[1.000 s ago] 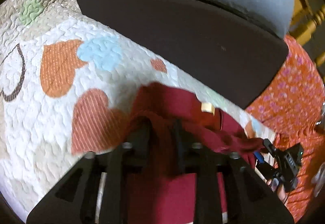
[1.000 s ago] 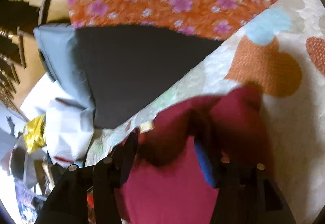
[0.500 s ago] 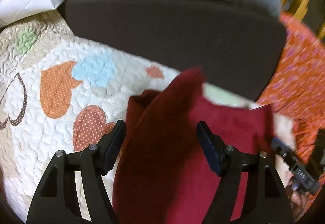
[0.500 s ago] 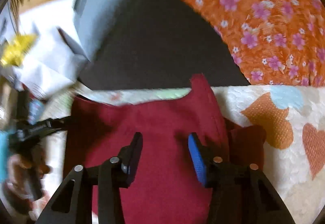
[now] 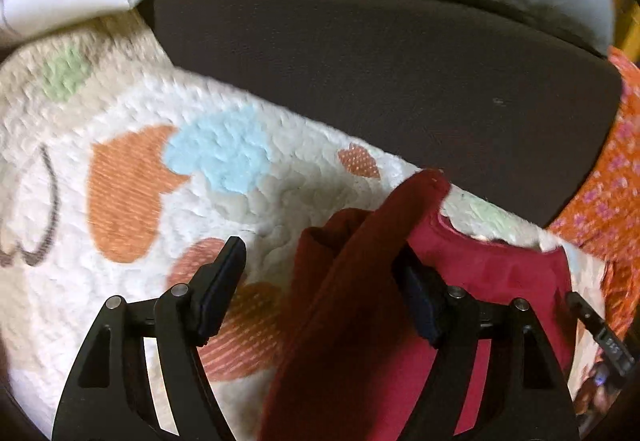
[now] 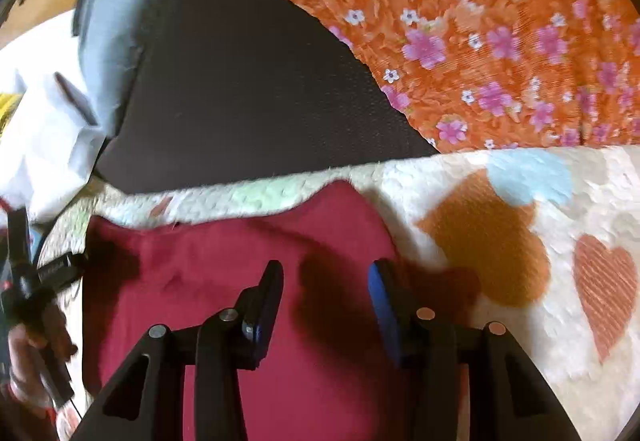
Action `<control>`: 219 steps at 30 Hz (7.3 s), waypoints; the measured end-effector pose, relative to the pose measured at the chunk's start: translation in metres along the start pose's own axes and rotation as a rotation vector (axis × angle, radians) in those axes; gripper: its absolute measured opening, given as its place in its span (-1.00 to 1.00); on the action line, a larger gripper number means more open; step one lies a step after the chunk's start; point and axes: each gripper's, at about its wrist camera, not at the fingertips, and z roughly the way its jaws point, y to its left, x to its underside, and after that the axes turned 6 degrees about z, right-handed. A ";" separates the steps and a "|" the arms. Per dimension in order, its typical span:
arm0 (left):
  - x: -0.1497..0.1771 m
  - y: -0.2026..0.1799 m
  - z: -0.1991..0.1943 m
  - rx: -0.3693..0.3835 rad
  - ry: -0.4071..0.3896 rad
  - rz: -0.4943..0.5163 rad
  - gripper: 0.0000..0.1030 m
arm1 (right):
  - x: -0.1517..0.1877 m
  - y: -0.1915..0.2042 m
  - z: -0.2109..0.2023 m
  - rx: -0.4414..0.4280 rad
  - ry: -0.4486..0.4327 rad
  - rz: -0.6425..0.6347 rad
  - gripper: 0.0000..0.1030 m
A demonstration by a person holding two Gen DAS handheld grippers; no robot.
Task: Fold small clothes
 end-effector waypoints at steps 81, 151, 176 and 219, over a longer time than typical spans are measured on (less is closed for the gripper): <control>0.135 0.027 -0.062 -0.037 0.126 0.042 0.53 | 0.062 0.294 0.144 0.076 0.243 -0.489 0.36; 0.160 -0.160 -0.080 0.321 0.073 0.486 0.01 | 0.009 0.016 -0.014 -0.046 0.065 -0.030 -0.42; 0.157 -0.149 -0.070 0.270 0.075 0.438 0.01 | 0.021 0.004 -0.083 -0.091 -0.041 -0.059 -0.45; 0.154 -0.148 -0.067 0.239 0.070 0.386 0.01 | 0.069 0.005 -0.057 0.066 0.001 -0.119 -0.73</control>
